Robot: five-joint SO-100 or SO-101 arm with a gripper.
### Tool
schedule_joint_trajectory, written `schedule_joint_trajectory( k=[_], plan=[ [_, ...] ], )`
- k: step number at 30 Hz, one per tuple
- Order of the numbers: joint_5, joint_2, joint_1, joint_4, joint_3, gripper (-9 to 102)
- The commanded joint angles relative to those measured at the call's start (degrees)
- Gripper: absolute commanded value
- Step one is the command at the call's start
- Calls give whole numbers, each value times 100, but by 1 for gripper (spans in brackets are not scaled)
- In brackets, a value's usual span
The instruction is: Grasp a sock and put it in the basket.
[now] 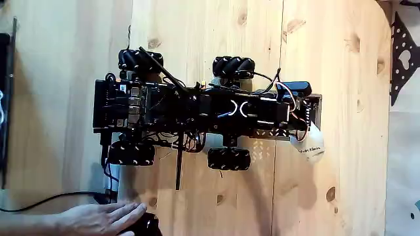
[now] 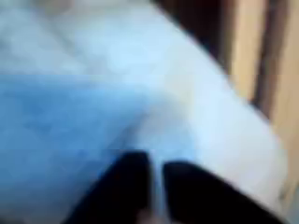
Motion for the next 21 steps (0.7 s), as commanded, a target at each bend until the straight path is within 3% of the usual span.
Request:
schedule_joint_trajectory(
  k=[1, 11, 21],
  plan=[
    [-9, 105, 44, 747, 0, 0],
    [211, 756, 589, 1336, 9, 0],
    [255, 765, 1169, 1345, 9, 0]
  ],
)
